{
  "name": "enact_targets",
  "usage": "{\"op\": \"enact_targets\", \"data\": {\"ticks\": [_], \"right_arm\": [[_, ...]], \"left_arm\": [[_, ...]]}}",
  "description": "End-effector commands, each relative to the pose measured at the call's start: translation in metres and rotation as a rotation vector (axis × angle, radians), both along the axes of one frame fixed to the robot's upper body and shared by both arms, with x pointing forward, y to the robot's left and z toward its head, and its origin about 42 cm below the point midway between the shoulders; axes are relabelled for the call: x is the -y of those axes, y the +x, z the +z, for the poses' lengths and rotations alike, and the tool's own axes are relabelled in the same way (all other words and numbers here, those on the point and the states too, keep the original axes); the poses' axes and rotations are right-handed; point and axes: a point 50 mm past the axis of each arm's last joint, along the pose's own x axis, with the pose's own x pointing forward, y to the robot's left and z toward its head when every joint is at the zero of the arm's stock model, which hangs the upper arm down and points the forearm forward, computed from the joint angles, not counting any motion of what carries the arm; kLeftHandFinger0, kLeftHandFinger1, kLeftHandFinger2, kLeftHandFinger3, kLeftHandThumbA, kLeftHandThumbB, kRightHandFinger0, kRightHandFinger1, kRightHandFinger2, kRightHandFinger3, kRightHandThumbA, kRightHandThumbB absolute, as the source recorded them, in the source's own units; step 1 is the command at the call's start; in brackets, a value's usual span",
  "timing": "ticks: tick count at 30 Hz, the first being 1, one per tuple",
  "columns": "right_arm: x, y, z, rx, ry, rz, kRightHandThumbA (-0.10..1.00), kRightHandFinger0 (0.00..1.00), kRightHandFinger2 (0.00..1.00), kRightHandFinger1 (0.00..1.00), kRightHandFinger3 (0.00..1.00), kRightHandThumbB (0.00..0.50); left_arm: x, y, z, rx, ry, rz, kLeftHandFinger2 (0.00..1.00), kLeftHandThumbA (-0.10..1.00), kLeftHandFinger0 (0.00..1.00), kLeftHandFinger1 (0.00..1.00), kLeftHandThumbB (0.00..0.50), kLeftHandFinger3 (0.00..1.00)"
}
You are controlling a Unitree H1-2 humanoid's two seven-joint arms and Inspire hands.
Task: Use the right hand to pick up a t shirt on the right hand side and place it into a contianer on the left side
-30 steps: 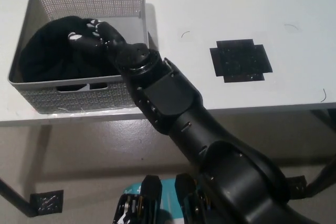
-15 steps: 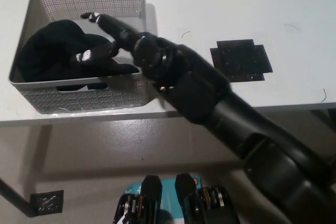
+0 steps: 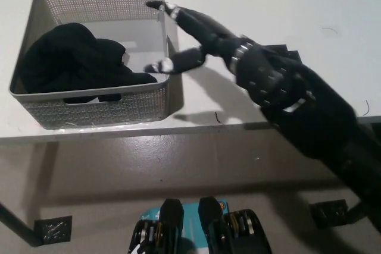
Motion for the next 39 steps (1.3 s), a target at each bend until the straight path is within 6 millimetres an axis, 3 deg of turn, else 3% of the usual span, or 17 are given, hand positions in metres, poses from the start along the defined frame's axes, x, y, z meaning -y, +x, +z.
{"op": "enact_targets", "data": {"ticks": [1,3,5,9,11,13,14,16,18,20,23,25,27,28,33,35,39], "right_arm": [[0.074,-0.123,0.093,0.509,-0.066,0.154,1.00,1.00,1.00,1.00,1.00,0.387],[0.089,-0.143,0.073,0.506,-0.056,0.157,1.00,1.00,1.00,1.00,1.00,0.382],[0.112,-0.177,0.035,0.481,-0.053,0.143,1.00,1.00,1.00,1.00,1.00,0.346],[0.135,-0.215,-0.021,0.398,-0.007,0.118,1.00,1.00,1.00,1.00,1.00,0.276],[0.144,-0.236,-0.046,0.336,-0.012,0.095,1.00,1.00,1.00,1.00,1.00,0.282],[0.158,-0.252,-0.065,0.300,0.025,0.058,1.00,1.00,1.00,1.00,1.00,0.264],[0.167,-0.268,-0.080,0.245,0.041,0.037,1.00,1.00,1.00,1.00,1.00,0.230],[0.176,-0.283,-0.094,0.188,0.059,0.003,1.00,1.00,1.00,1.00,1.00,0.238],[0.195,-0.299,-0.113,0.155,0.090,-0.070,1.00,1.00,1.00,1.00,1.00,0.225],[0.210,-0.303,-0.126,0.133,0.107,-0.130,1.00,1.00,1.00,1.00,1.00,0.212],[0.231,-0.324,-0.154,0.059,0.097,-0.254,1.00,1.00,1.00,1.00,1.00,0.222],[0.249,-0.328,-0.178,0.002,0.170,-0.355,1.00,1.00,1.00,1.00,1.00,0.238],[0.255,-0.319,-0.179,0.007,0.175,-0.365,1.00,1.00,1.00,1.00,1.00,0.238],[0.261,-0.324,-0.202,0.018,0.212,-0.404,1.00,1.00,1.00,1.00,1.00,0.189],[0.264,-0.338,-0.256,-0.039,0.427,-0.516,1.00,1.00,1.00,1.00,1.00,0.183],[0.265,-0.333,-0.287,-0.101,0.354,-0.540,1.00,1.00,1.00,1.00,1.00,0.205],[0.252,-0.328,-0.314,-0.209,0.439,-0.589,1.00,1.00,1.00,1.00,1.00,0.116]], "left_arm": [[-0.027,-0.027,0.002,0.013,0.011,0.053,0.94,0.98,0.81,0.93,0.224,1.00],[-0.032,-0.031,0.001,0.023,0.001,0.082,0.91,0.96,0.79,0.91,0.237,1.00],[-0.038,-0.039,0.000,0.053,-0.030,0.122,0.92,0.95,0.79,0.90,0.227,1.00],[-0.045,-0.054,-0.003,0.024,-0.048,0.154,0.97,0.98,0.84,0.95,0.275,1.00],[-0.050,-0.065,-0.003,0.004,-0.042,0.145,0.99,1.00,0.88,0.99,0.286,1.00],[-0.048,-0.063,-0.001,0.018,-0.040,0.156,0.97,0.98,0.87,0.96,0.248,1.00],[-0.049,-0.065,-0.001,0.017,-0.022,0.171,0.97,0.99,0.87,0.96,0.264,1.00],[-0.051,-0.064,0.000,0.023,-0.028,0.185,0.98,0.99,0.88,0.96,0.259,1.00],[-0.048,-0.048,0.002,0.055,-0.053,0.203,1.00,1.00,0.91,1.00,0.318,1.00],[-0.046,-0.032,0.010,0.106,-0.043,0.225,1.00,1.00,0.92,1.00,0.322,1.00],[-0.043,-0.036,0.024,0.154,-0.034,0.247,1.00,1.00,0.97,1.00,0.315,1.00],[-0.041,-0.028,0.034,0.201,-0.023,0.242,1.00,0.95,1.00,1.00,0.345,1.00],[-0.037,-0.017,0.037,0.225,-0.030,0.234,1.00,0.95,1.00,1.00,0.339,1.00],[-0.038,-0.018,0.041,0.240,-0.022,0.235,1.00,0.95,1.00,1.00,0.375,1.00],[-0.040,-0.025,0.047,0.253,-0.027,0.259,1.00,0.95,1.00,1.00,0.430,1.00],[-0.043,-0.022,0.048,0.263,-0.026,0.286,1.00,0.98,1.00,1.00,0.425,1.00],[-0.058,-0.021,0.044,0.250,-0.019,0.304,1.00,0.95,1.00,1.00,0.376,1.00]]}}
